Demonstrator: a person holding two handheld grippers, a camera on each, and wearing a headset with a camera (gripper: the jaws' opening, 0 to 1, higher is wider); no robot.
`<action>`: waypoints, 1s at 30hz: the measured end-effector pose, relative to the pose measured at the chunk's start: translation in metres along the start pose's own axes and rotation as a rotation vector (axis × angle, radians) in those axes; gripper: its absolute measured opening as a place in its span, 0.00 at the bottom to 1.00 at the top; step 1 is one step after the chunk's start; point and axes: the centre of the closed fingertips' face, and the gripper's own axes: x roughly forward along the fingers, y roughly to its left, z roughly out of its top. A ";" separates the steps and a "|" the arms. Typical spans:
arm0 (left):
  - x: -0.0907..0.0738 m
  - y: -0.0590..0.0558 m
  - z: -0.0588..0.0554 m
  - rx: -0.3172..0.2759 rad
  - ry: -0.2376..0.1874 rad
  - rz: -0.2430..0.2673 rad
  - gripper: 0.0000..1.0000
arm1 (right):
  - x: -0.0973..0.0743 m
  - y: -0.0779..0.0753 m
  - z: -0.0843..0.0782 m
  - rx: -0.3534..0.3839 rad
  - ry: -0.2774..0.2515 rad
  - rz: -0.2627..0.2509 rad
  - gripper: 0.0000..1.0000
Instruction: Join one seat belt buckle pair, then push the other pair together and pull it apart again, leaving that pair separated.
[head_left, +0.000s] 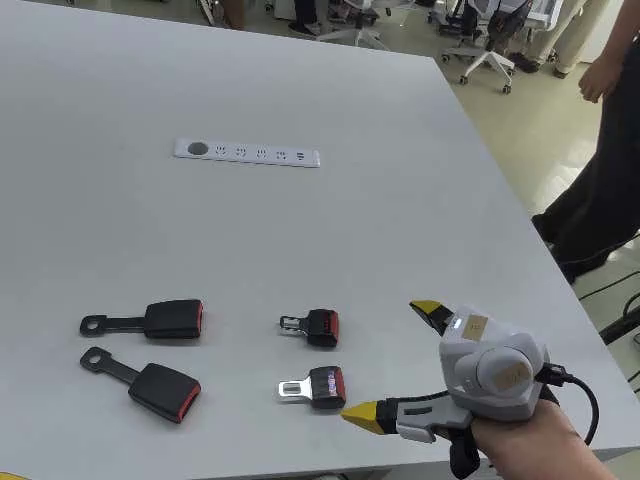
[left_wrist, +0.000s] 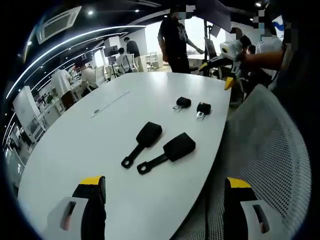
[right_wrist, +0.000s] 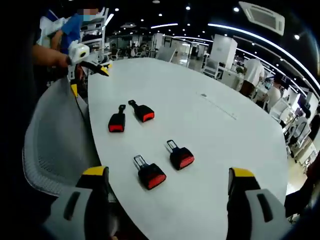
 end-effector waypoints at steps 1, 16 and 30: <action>0.000 0.000 0.000 0.000 0.000 0.000 1.00 | 0.000 0.000 0.000 0.000 0.000 0.000 1.00; 0.000 0.001 -0.001 0.004 0.005 -0.004 1.00 | 0.000 0.003 -0.002 -0.003 0.010 0.002 1.00; 0.001 -0.001 -0.002 0.002 0.001 -0.004 0.99 | 0.001 0.005 -0.003 -0.008 0.025 0.008 0.99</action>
